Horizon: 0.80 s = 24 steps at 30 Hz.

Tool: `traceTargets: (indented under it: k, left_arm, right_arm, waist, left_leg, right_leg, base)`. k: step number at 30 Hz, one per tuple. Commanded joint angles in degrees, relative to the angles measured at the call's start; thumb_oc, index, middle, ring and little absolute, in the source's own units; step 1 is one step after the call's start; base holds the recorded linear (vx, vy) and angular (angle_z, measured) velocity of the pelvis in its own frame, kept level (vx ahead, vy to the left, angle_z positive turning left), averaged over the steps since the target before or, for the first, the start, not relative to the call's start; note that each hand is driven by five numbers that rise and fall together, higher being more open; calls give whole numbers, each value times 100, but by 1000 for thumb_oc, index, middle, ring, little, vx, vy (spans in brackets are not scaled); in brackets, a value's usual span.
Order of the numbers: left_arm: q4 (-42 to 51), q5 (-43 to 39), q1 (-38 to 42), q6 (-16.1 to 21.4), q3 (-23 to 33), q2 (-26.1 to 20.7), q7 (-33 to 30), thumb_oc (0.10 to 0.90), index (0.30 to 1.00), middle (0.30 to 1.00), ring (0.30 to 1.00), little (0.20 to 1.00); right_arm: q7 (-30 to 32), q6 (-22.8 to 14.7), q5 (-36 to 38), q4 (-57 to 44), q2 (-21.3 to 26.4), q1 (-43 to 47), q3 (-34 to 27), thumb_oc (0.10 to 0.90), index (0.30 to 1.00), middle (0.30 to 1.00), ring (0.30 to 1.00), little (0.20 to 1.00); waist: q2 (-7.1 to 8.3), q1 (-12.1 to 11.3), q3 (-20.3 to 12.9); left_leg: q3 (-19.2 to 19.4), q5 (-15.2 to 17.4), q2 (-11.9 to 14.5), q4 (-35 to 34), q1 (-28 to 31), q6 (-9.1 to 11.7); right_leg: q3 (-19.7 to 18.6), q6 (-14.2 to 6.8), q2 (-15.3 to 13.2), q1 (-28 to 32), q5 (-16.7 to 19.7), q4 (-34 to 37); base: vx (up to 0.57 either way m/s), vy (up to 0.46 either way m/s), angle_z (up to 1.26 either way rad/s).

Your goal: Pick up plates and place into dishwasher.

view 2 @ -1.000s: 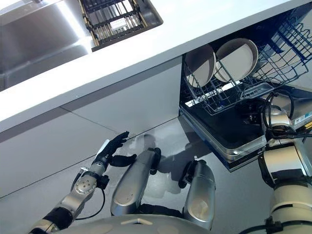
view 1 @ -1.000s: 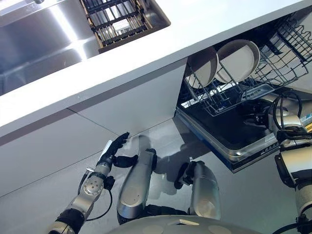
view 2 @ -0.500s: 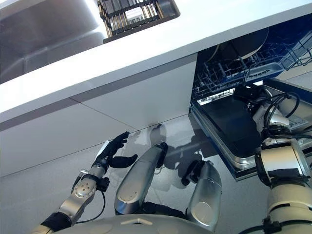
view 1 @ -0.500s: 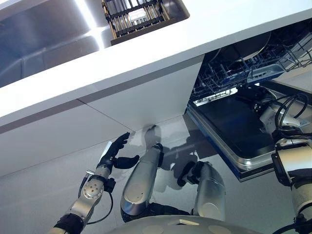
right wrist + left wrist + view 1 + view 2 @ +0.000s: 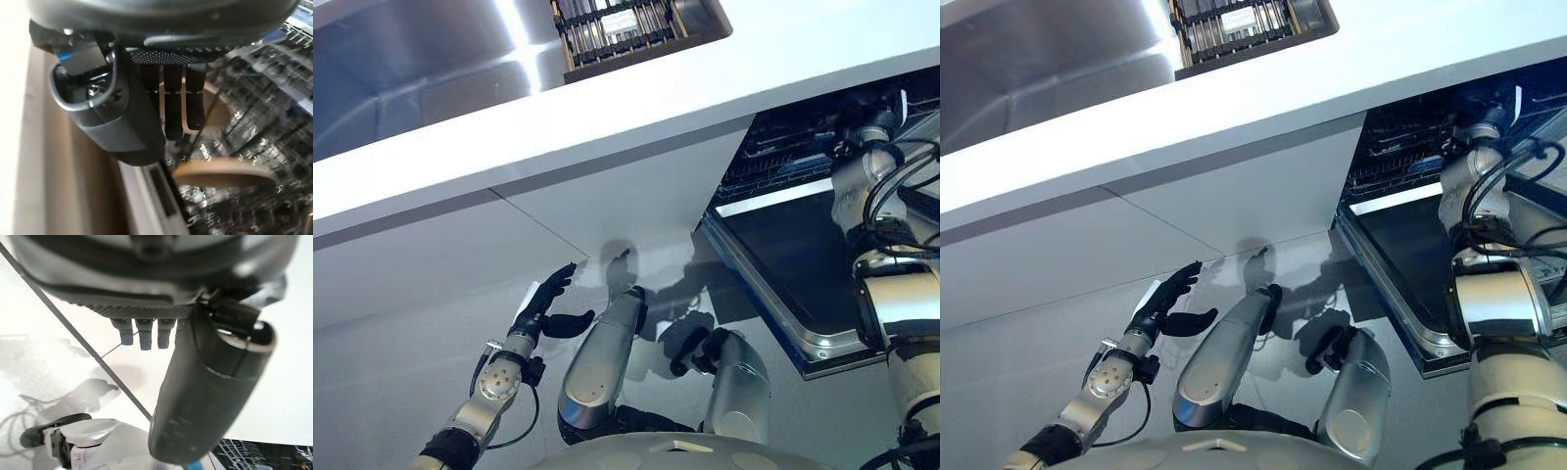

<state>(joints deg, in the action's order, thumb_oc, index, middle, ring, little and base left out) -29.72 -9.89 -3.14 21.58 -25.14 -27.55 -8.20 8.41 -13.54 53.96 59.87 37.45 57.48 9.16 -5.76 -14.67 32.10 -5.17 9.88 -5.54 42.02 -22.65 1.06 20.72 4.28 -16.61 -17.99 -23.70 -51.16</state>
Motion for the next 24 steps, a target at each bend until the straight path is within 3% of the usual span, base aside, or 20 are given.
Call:
traceTargets:
  k: [1,10,17,24]
  left_arm:
    - [414,-112,-148,592,18,-239,-147,800,900,900,900,900]
    - [386,-143,-8,630,-27,-222,-201,800,900,900,900,900]
    - [291,-60,51,545,-22,-118,-175,800,900,900,900,900]
    - [115,-103,105,548,-45,10,-272,800,900,900,900,900]
  right_arm:
    - [-225,-696,-120,-420,454,860,-197,100,300,300,300,200]
    - [-590,-528,-106,-182,549,588,-257,100,300,300,300,200]
    - [-788,-948,224,-531,372,-226,-648,100,300,300,300,200]
    - [-327,-940,-107,-918,64,-1190,-984,100,300,300,300,200]
  waist:
    - [-48,-66,-377]
    - [58,72,-432]
    - [241,266,-573]
    - [356,552,-682]
  left_leg:
    - [228,723,28,384,90,-465]
    - [335,844,136,459,138,-505]
    - [405,1019,316,568,296,-549]
    - [515,1024,432,535,381,-580]
  right_leg:
    - [-335,-59,118,267,470,29]
    - [-424,-47,180,260,470,74]
    - [-504,-31,287,418,448,132]
    - [-639,-57,395,439,550,262]
  base:
    - [-45,3,-5]
    - [-56,12,-8]
    - [-5,14,-14]
    - [-24,33,-15]
